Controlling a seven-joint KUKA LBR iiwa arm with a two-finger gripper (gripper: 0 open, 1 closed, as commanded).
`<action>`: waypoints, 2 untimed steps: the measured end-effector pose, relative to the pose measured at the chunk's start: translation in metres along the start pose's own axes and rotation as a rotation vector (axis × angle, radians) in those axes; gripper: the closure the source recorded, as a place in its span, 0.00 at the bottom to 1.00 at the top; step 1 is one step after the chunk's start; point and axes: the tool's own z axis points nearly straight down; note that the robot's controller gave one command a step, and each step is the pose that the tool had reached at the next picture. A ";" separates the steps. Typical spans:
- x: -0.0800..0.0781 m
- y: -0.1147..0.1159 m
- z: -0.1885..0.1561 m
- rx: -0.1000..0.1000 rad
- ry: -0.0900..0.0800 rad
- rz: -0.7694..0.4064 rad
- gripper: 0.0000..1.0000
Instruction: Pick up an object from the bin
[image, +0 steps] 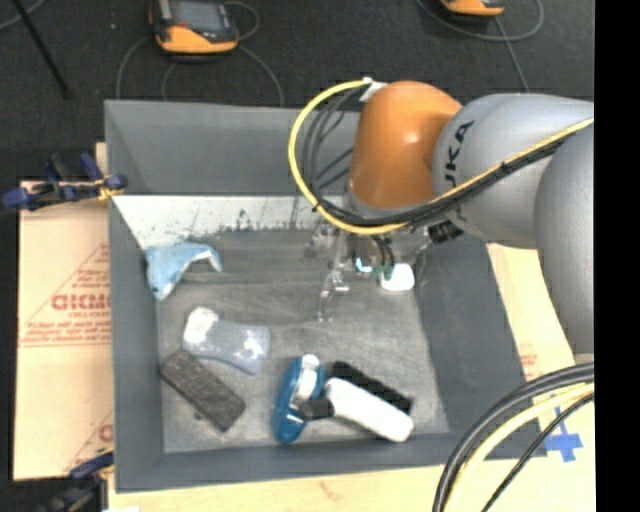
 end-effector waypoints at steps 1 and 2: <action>-0.002 0.000 -0.005 0.000 -0.008 0.000 0.00; 0.015 0.020 0.020 0.003 -0.015 -0.079 0.00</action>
Offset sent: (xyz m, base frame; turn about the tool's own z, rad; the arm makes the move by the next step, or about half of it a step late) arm -0.0644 0.0828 -0.0919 -0.3027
